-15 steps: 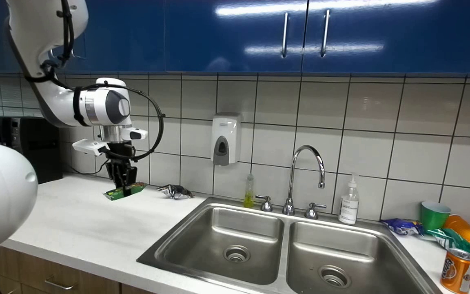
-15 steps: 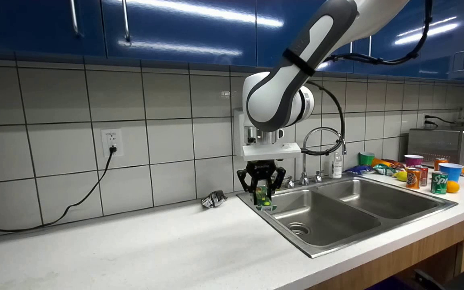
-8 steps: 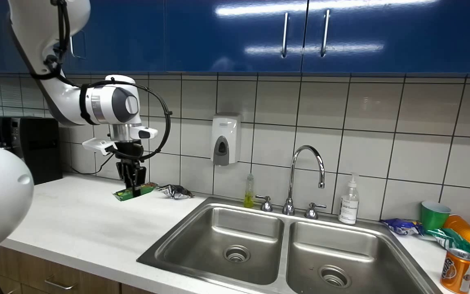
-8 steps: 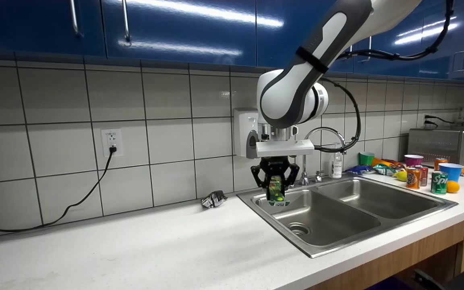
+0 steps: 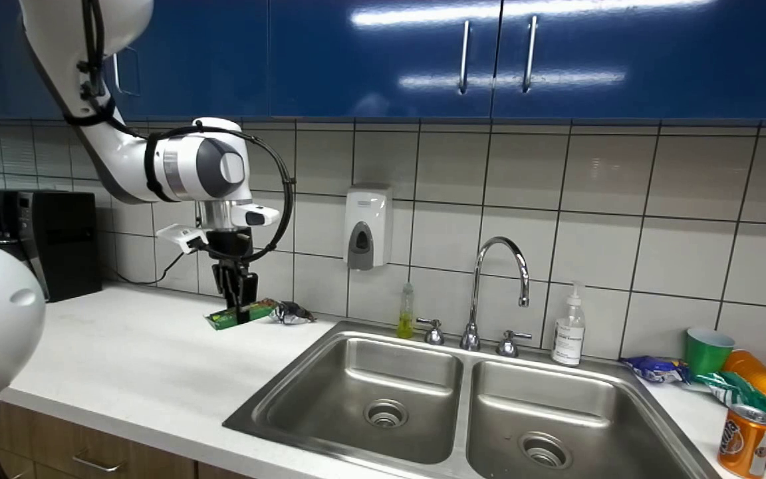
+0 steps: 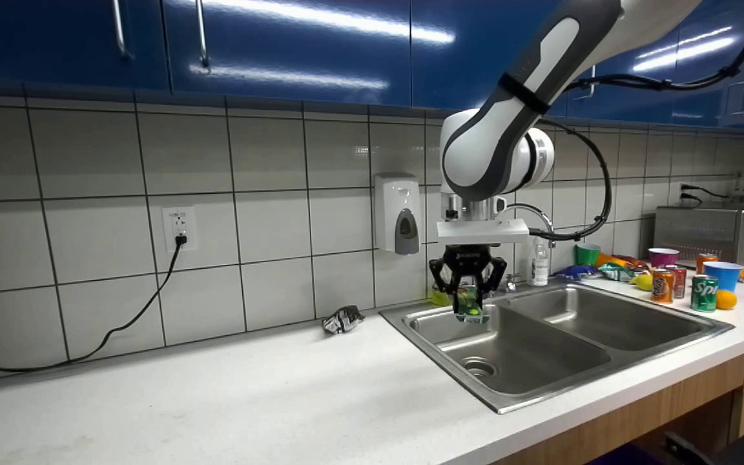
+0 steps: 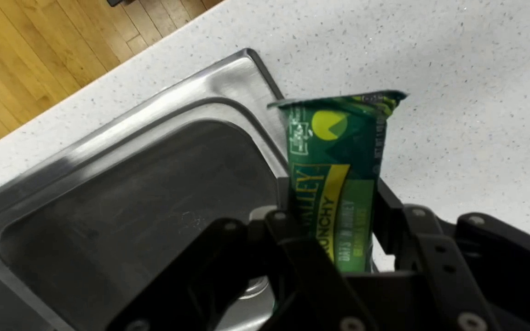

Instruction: Put the green pack inside the sink

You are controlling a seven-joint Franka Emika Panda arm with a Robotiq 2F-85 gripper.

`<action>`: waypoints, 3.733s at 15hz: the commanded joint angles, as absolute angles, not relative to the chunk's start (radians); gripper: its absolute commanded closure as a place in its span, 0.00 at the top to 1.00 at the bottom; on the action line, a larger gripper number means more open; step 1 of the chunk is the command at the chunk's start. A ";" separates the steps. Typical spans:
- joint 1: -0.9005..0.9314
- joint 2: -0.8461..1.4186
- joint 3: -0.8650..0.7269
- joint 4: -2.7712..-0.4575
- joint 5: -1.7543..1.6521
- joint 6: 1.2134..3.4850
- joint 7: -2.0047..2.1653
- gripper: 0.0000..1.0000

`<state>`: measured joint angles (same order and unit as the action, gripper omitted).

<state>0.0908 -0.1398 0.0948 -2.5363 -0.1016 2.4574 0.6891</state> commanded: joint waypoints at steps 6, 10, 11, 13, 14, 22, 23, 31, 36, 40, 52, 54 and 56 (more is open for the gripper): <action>0.033 -0.154 0.091 -2.553 -0.097 2.456 0.684 0.42; 0.035 -0.151 0.094 -2.553 -0.097 2.456 0.684 0.42; 0.035 -0.151 0.094 -2.553 -0.097 2.456 0.684 0.42; 0.035 -0.151 0.094 -2.553 -0.097 2.456 0.684 0.42; 0.035 -0.151 0.094 -2.553 -0.097 2.456 0.684 0.42; 0.019 -0.084 0.086 -2.531 -0.139 2.488 0.716 0.17; 0.015 -0.069 0.081 -2.526 -0.147 2.497 0.717 0.17; 0.006 0.069 0.007 -2.458 -0.225 2.558 0.761 0.17; 0.018 0.152 -0.050 -2.413 -0.235 2.586 0.777 0.17; 0.025 0.216 -0.091 -2.373 -0.220 2.612 0.769 0.17; 0.055 0.411 -0.187 -2.270 -0.181 2.684 0.747 0.17; 0.059 0.441 -0.195 -2.259 -0.167 2.695 0.743 0.17; 0.066 0.469 -0.198 -2.249 -0.153 2.705 0.738 0.17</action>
<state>0.0420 0.4259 -0.1801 -2.2783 -0.1821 2.6886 0.7410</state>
